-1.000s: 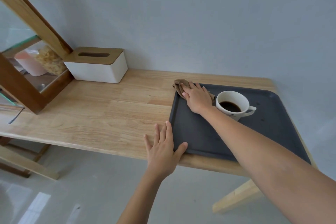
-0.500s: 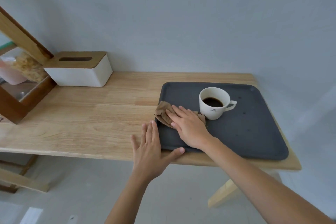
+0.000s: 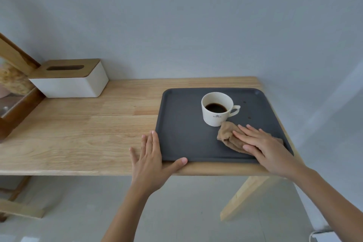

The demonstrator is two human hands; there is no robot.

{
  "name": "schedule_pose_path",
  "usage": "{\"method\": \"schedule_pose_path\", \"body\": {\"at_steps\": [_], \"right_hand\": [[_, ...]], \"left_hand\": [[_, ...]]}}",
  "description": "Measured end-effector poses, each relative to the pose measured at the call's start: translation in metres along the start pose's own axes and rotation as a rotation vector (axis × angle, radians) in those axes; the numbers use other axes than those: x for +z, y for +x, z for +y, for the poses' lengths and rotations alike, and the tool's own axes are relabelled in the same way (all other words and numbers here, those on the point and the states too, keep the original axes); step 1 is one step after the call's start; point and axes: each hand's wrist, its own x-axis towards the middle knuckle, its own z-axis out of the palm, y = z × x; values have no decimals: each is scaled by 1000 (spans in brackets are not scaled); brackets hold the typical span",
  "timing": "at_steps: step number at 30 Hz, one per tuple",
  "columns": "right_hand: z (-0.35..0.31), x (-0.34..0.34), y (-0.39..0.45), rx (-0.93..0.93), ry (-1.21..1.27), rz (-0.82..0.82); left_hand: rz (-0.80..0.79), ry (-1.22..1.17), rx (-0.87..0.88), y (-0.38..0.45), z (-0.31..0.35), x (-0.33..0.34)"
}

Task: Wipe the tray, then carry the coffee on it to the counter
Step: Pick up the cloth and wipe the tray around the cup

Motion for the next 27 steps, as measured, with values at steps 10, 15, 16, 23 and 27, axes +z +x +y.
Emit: {"method": "schedule_pose_path", "body": {"at_steps": [10, 15, 16, 23, 27], "right_hand": [[-62, 33, 28, -81, -160, -14], [-86, 46, 45, -166, -107, -65], [-81, 42, 44, -172, -91, -70], [-35, 13, 19, -156, -9, -107], [0, -9, 0, -91, 25, -94]], "left_hand": [[7, 10, 17, 2, -2, 2], [19, -10, 22, 3, -2, 3], [19, -10, 22, 3, -2, 3], [4, -11, 25, 4, -4, 3], [-10, -22, 24, 4, -4, 2]]}}
